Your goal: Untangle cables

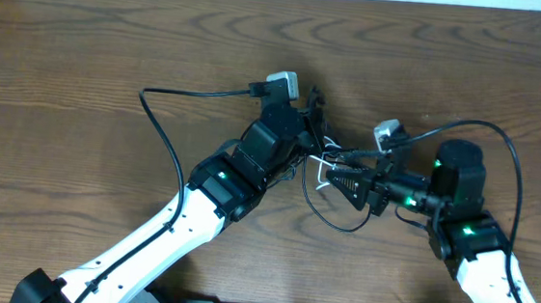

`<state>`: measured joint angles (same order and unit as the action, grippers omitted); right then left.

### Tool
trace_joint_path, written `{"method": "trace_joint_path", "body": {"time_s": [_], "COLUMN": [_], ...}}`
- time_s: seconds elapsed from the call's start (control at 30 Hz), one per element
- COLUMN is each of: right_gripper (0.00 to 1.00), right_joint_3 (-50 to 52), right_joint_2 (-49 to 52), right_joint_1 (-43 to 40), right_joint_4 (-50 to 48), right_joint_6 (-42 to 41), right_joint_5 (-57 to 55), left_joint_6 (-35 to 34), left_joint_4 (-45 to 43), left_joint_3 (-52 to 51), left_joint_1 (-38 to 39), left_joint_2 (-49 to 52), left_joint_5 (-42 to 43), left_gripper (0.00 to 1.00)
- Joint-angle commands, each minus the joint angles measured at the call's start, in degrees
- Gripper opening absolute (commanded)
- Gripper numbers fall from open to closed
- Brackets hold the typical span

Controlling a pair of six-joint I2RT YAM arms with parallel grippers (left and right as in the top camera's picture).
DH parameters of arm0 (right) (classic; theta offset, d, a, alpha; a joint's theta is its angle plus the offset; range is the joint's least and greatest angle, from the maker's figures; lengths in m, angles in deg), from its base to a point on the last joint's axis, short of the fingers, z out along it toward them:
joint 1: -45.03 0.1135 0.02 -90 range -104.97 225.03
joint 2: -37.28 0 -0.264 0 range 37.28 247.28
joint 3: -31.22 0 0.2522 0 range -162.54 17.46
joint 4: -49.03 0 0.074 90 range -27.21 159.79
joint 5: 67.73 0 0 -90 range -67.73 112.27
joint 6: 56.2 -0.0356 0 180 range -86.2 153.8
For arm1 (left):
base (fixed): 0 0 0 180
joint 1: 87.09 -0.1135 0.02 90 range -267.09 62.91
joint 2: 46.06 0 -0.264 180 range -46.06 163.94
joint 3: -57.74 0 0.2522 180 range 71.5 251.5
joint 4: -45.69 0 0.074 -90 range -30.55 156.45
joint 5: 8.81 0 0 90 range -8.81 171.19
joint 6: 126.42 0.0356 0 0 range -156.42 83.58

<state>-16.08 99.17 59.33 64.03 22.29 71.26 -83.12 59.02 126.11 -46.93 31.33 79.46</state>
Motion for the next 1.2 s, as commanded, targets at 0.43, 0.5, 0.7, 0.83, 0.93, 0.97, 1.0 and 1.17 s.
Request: {"method": "trace_joint_path", "body": {"time_s": [0.43,0.5,0.7,0.83,0.93,0.97,1.0,1.17], "right_gripper": [0.01,0.01,0.01,0.01,0.06,0.12,0.18,0.47], "right_joint_3": [-0.15,-0.15,-0.15,-0.15,-0.13,-0.09,-0.09,0.35], "right_joint_2": [1.97,1.97,1.97,1.99,1.99,2.01,2.12,3.19], "right_joint_1": [-3.56,-5.88,-15.02,-21.35,-21.86,-21.46,-20.85,-16.17], "right_joint_4": [-26.32,-37.05,-60.67,-61.83,-60.04,-59.45,-58.69,-51.89], "right_joint_6": [-20.57,-29.38,-45.70,-48.26,-48.15,-47.45,-45.79,-33.46], "right_joint_5": [31.74,33.22,32.81,33.35,35.50,36.48,37.83,40.02], "left_joint_6": [-0.46,-0.46,0.02,0.15,-0.55,-1.27,-2.10,-8.79], "left_joint_4": [6.01,8.09,12.20,13.20,11.58,10.67,9.88,8.26], "left_joint_3": [0.63,0.63,0.63,0.63,0.63,0.63,0.63,0.63], "left_joint_1": [-0.24,-0.24,-0.24,-0.24,-0.24,-0.24,-0.24,-0.24], "left_joint_2": [-0.24,-0.24,-0.24,-0.24,-0.24,-0.24,-0.24,-0.24], "left_joint_5": [-6.49,-8.04,-8.48,-8.44,-8.39,-8.37,-8.37,-7.23], "left_gripper": [0.08,0.08,0.08,0.08,0.08,0.08,0.08,0.08]}}
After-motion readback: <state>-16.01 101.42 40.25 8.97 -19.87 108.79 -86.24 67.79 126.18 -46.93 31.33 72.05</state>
